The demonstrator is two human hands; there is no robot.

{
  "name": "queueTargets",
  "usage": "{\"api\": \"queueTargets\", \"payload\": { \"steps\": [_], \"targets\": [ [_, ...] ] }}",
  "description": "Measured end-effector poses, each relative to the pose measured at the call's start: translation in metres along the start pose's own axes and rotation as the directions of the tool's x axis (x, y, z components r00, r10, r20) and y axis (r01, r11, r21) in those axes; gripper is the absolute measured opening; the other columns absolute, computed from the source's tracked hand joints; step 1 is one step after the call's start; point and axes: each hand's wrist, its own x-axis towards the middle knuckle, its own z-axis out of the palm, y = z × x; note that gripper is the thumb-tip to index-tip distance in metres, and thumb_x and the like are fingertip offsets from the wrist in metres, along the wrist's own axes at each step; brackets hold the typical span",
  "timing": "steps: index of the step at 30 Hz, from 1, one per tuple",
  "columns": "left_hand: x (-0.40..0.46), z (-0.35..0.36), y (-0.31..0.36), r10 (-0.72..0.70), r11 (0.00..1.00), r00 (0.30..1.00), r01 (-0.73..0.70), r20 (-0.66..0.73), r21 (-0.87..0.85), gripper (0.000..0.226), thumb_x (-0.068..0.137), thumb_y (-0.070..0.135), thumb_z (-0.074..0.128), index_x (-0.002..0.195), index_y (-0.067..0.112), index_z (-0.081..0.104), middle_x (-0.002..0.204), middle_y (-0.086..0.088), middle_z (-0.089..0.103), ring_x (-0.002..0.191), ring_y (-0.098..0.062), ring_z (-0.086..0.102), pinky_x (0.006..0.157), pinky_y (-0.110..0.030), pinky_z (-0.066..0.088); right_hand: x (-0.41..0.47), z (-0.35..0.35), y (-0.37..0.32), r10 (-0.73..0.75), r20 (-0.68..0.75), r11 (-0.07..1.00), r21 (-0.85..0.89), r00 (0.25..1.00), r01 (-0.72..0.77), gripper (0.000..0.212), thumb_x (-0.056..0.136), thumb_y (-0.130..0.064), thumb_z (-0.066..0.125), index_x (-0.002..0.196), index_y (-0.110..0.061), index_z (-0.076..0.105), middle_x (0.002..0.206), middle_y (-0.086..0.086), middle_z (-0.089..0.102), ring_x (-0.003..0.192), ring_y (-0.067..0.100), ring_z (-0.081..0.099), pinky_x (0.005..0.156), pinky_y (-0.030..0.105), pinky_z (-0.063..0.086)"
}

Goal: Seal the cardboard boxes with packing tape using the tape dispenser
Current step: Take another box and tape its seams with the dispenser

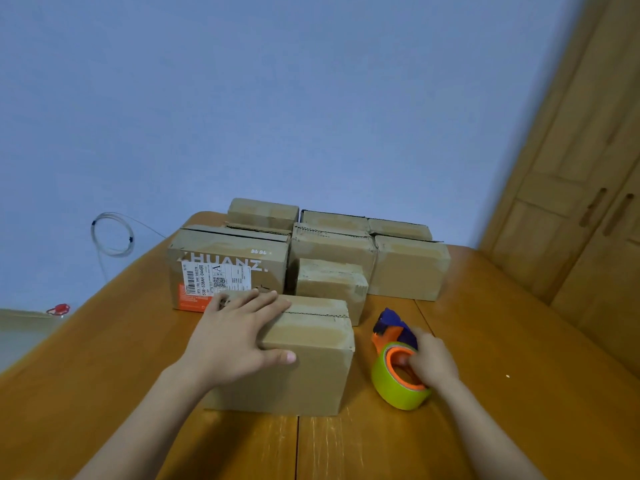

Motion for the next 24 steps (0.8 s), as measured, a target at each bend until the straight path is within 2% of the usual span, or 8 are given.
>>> {"api": "queueTargets", "payload": {
  "steps": [5,9,13,16,18,19,22,24],
  "targets": [
    [0.005,0.000,0.019,-0.003,1.000,1.000,0.003,0.015,0.001,0.121,0.043,0.097,-0.016,0.149,0.046,0.015,0.158,0.017,0.015,0.147,-0.010,0.011,0.116,-0.044,0.006,-0.008,-0.027,0.003,-0.173,-0.267,0.912,0.319,0.948,0.257,0.060,0.073,0.013,0.065,0.126,-0.014,0.058,0.104,-0.003,0.066,0.101,0.022,0.062,0.078,0.025,0.042],
    [0.013,0.001,0.041,0.013,1.000,0.998,-0.013,0.056,-0.004,0.116,0.047,0.097,-0.004,0.149,0.045,0.014,0.159,0.017,0.013,0.148,-0.010,0.008,0.117,-0.046,0.005,-0.017,-0.065,-0.012,-0.271,-0.438,0.800,0.393,0.857,0.454,0.068,0.066,0.025,0.054,0.121,-0.014,0.062,0.104,-0.007,0.066,0.098,0.010,0.060,0.083,0.020,0.042],
    [0.018,-0.005,0.054,0.019,0.994,0.998,-0.012,0.059,-0.113,0.103,0.057,0.091,0.003,0.146,0.046,0.026,0.157,0.019,0.020,0.146,-0.005,0.009,0.116,-0.051,-0.008,-0.030,-0.095,-0.032,-0.415,-0.483,0.719,0.345,0.771,0.603,0.067,0.062,0.017,0.050,0.113,-0.026,0.058,0.090,-0.037,0.064,0.090,-0.018,0.057,0.079,0.002,0.040],
    [0.022,-0.018,0.058,-0.022,0.952,0.996,-0.007,-0.091,-0.307,0.087,0.067,0.090,0.019,0.130,0.042,0.052,0.141,0.025,0.043,0.136,0.007,0.024,0.116,-0.053,-0.008,-0.041,-0.108,-0.047,-0.502,-0.498,0.666,0.299,0.707,0.683,0.064,0.055,0.002,0.043,0.109,-0.030,0.058,0.093,-0.048,0.057,0.091,-0.023,0.054,0.079,-0.001,0.036],
    [0.025,-0.028,0.065,-0.099,0.823,0.973,-0.038,-0.210,-0.566,0.063,0.072,0.079,0.030,0.104,0.039,0.066,0.112,0.025,0.063,0.112,0.010,0.048,0.114,-0.045,0.025,-0.046,-0.112,-0.055,-0.539,-0.514,0.640,0.266,0.667,0.721,0.066,0.055,0.001,0.042,0.106,-0.036,0.062,0.093,-0.048,0.057,0.091,-0.022,0.054,0.078,-0.001,0.036],
    [0.025,-0.035,0.070,-0.156,0.687,0.962,-0.058,-0.225,-0.724,0.051,0.074,0.075,0.039,0.089,0.036,0.068,0.093,0.020,0.068,0.093,0.007,0.056,0.099,-0.039,0.042,-0.047,-0.113,-0.058,-0.552,-0.523,0.634,0.243,0.650,0.734,0.069,0.055,0.001,0.042,0.106,-0.040,0.065,0.094,-0.049,0.056,0.091,-0.022,0.054,0.078,-0.001,0.036],
    [0.023,-0.061,0.090,-0.153,0.155,0.988,0.017,-0.007,-0.988,0.049,0.081,0.061,0.058,0.069,0.014,0.066,0.065,0.001,0.066,0.059,-0.012,0.058,0.065,-0.030,0.046,-0.047,-0.113,-0.065,-0.581,-0.542,0.627,0.179,0.608,0.758,0.074,0.056,0.000,0.043,0.118,-0.038,0.053,0.099,-0.049,0.054,0.094,-0.023,0.052,0.081,0.000,0.036],
    [0.023,-0.070,0.098,-0.082,0.003,0.989,0.124,0.123,-0.992,0.051,0.076,0.059,0.053,0.068,0.010,0.064,0.063,-0.007,0.065,0.053,-0.016,0.055,0.058,-0.027,0.045,-0.048,-0.111,-0.068,-0.603,-0.549,0.612,0.149,0.579,0.777,0.075,0.055,0.001,0.043,0.120,-0.035,0.051,0.102,-0.049,0.054,0.097,-0.022,0.051,0.084,0.001,0.036]
  ]
}}
